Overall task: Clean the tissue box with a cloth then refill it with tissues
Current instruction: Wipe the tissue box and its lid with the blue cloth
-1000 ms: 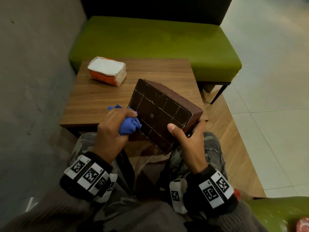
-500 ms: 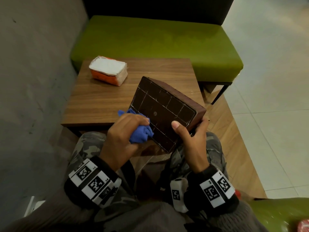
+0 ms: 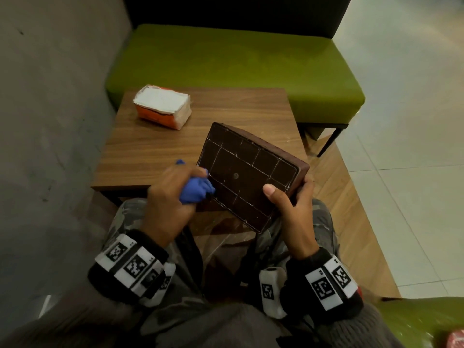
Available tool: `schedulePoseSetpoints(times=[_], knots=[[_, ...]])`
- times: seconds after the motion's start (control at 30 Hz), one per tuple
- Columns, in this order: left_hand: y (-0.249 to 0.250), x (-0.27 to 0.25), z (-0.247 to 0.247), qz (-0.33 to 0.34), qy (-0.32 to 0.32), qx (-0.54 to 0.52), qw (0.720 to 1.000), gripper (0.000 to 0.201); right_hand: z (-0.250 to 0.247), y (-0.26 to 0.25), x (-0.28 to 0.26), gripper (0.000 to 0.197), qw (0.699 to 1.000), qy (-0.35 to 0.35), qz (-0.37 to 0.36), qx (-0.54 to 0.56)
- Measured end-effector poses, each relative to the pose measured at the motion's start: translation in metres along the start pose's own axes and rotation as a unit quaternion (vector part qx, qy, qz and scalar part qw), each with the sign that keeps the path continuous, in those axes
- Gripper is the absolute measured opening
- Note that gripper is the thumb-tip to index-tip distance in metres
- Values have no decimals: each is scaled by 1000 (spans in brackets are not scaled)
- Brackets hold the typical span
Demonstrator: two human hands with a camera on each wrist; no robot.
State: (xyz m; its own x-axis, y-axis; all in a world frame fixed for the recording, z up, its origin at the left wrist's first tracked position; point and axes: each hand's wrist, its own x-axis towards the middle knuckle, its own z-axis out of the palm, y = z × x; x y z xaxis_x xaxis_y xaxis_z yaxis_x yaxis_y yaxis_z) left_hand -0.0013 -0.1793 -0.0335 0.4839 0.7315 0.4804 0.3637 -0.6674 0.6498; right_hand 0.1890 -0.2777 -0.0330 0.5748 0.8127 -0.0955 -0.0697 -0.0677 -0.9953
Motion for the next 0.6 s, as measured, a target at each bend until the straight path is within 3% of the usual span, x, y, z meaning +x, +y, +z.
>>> schedulePoseSetpoints(times=[0.07,0.2,0.4,0.5,0.6], knots=[[-10,7,-6,-23,41,-2,999,28,-1,-1,-1,88,1000,-5,1,14],[-3,-3,-1,26,-13,10,1000,28,-1,0,0,91,1000,-3,-2,5],[-11,-2,-2,3,29,-1,1000,24,2,3,-2,74,1000,-7,-15,-20],[-13,-13,0,10,10,7,1000,29,1,2,-1,72,1000,-7,-23,-20],[-17,-10,-5,9,34,4,999,26,2,4,-2,72,999,-13,-18,-26]])
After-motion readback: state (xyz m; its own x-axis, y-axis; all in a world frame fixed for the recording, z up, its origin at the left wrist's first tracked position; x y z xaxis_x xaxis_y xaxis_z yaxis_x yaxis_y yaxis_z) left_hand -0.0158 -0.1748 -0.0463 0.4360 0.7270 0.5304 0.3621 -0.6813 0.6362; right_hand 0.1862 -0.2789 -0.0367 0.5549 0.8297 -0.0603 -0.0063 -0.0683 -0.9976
